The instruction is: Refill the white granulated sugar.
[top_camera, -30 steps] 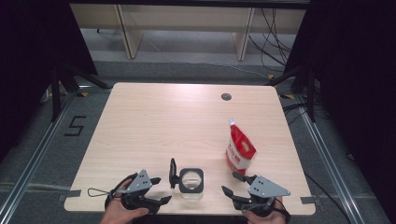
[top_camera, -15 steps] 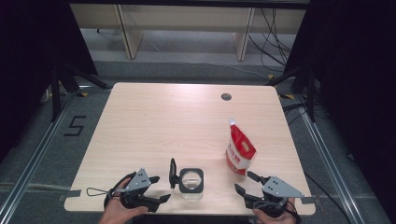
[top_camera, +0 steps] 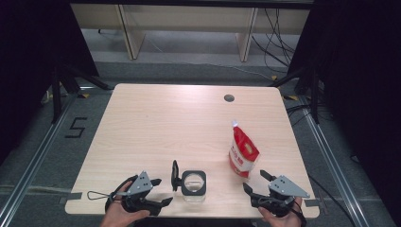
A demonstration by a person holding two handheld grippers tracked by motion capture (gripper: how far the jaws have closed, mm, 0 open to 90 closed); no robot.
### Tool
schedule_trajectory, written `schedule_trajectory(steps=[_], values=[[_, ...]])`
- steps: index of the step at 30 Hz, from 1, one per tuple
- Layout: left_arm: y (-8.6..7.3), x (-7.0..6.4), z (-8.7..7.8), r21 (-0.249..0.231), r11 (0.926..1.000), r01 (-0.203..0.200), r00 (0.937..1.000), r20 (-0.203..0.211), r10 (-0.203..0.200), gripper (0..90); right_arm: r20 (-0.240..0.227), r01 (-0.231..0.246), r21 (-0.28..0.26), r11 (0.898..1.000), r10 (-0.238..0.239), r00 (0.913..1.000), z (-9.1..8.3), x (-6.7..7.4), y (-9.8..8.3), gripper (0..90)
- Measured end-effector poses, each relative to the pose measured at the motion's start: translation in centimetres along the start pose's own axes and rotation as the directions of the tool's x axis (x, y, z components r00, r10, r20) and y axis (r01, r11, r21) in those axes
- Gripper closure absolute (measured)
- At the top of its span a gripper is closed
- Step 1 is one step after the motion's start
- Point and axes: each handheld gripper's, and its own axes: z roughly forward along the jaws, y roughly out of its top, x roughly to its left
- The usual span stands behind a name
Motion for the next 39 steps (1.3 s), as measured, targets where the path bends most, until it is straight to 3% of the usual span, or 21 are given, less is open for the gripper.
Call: schedule_trajectory(steps=[4, 6, 12, 13, 14, 15, 16, 18, 20, 24, 25, 26, 27, 35, 39], values=[[0.0, -0.2, 0.2, -0.028, 0.9993, 0.024, 0.9995, 0.023, -0.023, 24.4, 0.046, 0.007, -0.008, 1.000, -0.006, 0.9989, 0.3, -0.2, 0.2, 19.1], [0.1, -0.1, 0.1, -0.015, 0.9998, 0.013, 0.9998, 0.016, -0.013, 24.4, 0.063, -0.002, -0.021, 1.000, 0.004, 0.9980, 0.6, -0.3, 0.3, 17.5], [0.0, -0.1, 0.2, -0.015, 0.9999, 0.002, 0.9999, 0.016, -0.002, 24.4, 0.041, 0.010, -0.012, 1.000, -0.009, 0.9991, 2.3, -0.9, 0.3, 15.9], [0.0, 0.0, 0.2, -0.013, 0.9998, -0.017, 0.9996, 0.020, 0.018, 24.4, 0.041, 0.027, -0.025, 0.999, -0.026, 0.9988, 2.5, -1.0, 0.3, 15.9], [0.0, 0.0, 0.2, -0.013, 0.9998, -0.013, 0.9997, 0.020, 0.013, 24.4, 0.036, -0.012, -0.017, 1.000, 0.013, 0.9993, 2.6, -0.7, 0.3, 15.9], [0.0, 0.0, 0.3, -0.016, 0.9998, -0.007, 0.9997, 0.023, 0.007, 24.4, 0.035, 0.016, -0.027, 1.000, -0.016, 0.9993, 2.8, -0.8, 0.4, 16.0], [-0.1, -0.1, 0.4, -0.015, 0.9998, 0.011, 0.9998, 0.019, -0.011, 24.4, 0.032, 0.015, -0.021, 1.000, -0.014, 0.9994, 3.0, -0.7, 0.5, 16.1], [0.0, 0.0, 0.3, 0.009, 0.9999, -0.007, 1.0000, 0.003, 0.007, 24.4, 0.025, 0.030, -0.025, 0.999, -0.029, 0.9993, 3.7, -0.7, 0.5, 16.2], [-0.1, -0.1, 0.4, -0.016, 0.9998, 0.009, 0.9998, 0.016, -0.008, 24.4, 0.020, 0.026, -0.019, 0.999, -0.025, 0.9995, 4.3, -0.7, 0.6, 16.7], [0.0, -0.1, 0.3, -0.006, 1.0000, 0.005, 0.9999, 0.016, -0.004, 24.5, 0.020, 0.019, -0.045, 0.999, -0.018, 0.9996, 5.4, -1.0, 0.7, 18.2], [0.0, -0.1, 0.3, -0.007, 1.0000, 0.007, 0.9999, 0.014, -0.006, 24.5, 0.031, 0.041, -0.048, 0.998, -0.040, 0.9987, 5.6, -1.0, 0.7, 18.6], [0.0, 0.1, 0.3, 0.005, 1.0000, -0.006, 1.0000, 0.008, 0.006, 24.5, 0.032, 0.033, -0.043, 0.999, -0.032, 0.9990, 5.8, -1.0, 0.8, 18.7], [0.0, -0.1, 0.4, -0.013, 0.9998, 0.014, 0.9997, 0.019, -0.014, 24.5, 0.051, 0.077, -0.069, 0.995, -0.074, 0.9960, 6.1, -1.2, 0.8, 18.7], [0.0, -0.1, 0.2, -0.012, 0.9999, -0.009, 0.9998, 0.017, 0.010, 24.8, 0.060, 0.021, -0.089, 0.996, -0.016, 0.9981, 7.2, -1.1, 0.9, 20.9], [0.1, 0.0, 0.1, -0.008, 0.9999, -0.015, 0.9997, 0.018, 0.015, 24.8, 0.076, 0.031, -0.103, 0.994, -0.023, 0.9968, 7.5, -1.1, 0.9, 21.1]])
